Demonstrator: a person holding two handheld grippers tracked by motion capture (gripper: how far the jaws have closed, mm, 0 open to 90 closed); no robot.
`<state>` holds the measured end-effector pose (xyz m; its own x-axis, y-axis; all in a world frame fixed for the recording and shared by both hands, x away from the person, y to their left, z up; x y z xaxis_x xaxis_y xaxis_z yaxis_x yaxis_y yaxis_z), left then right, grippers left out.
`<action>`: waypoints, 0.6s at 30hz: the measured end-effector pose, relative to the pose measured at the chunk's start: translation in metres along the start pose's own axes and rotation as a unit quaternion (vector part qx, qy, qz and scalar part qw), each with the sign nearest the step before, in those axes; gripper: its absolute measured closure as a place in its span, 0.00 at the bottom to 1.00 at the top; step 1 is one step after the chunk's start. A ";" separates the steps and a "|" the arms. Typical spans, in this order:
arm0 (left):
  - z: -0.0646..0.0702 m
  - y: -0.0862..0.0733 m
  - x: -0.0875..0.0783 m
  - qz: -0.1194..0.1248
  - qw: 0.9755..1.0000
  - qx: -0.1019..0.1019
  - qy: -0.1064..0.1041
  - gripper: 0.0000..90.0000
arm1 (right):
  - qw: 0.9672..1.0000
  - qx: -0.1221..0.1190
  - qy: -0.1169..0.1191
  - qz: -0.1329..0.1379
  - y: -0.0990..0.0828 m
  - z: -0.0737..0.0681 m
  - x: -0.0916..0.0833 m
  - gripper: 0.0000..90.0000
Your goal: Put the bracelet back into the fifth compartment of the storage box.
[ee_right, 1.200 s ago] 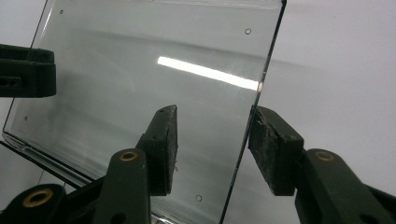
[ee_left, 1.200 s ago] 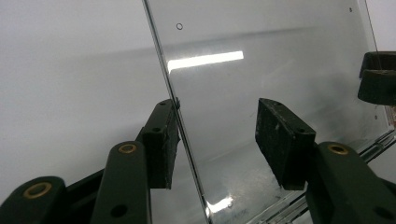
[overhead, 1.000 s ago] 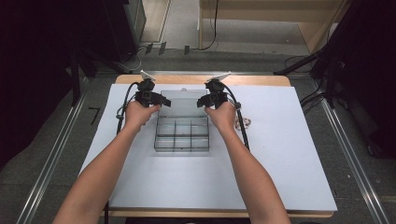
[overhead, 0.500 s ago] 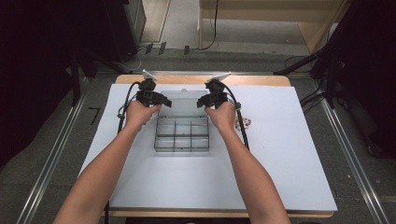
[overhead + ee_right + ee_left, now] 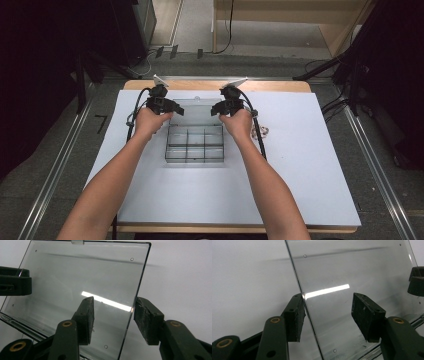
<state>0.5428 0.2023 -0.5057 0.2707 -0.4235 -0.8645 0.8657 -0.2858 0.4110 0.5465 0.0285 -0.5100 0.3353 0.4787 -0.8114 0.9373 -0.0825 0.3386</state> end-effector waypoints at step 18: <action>-0.002 -0.004 0.005 -0.016 1.000 -0.006 0.002 0.48 | 1.000 0.004 -0.011 -0.013 -0.003 0.003 0.005 0.56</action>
<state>0.5419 0.2030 -0.5123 0.2447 -0.4104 -0.8784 0.8785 -0.2895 0.3800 0.5455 0.0287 -0.5168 0.3120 0.4621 -0.8302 0.9466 -0.0763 0.3133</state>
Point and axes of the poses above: each handheld gripper's, and its own axes: x roughly forward along the jaws, y roughly out of its top, z roughly to its right, the point moved 10 cm from there along x, roughly forward along the jaws, and after that the axes turned 12 degrees about x, right-handed, at the moved point
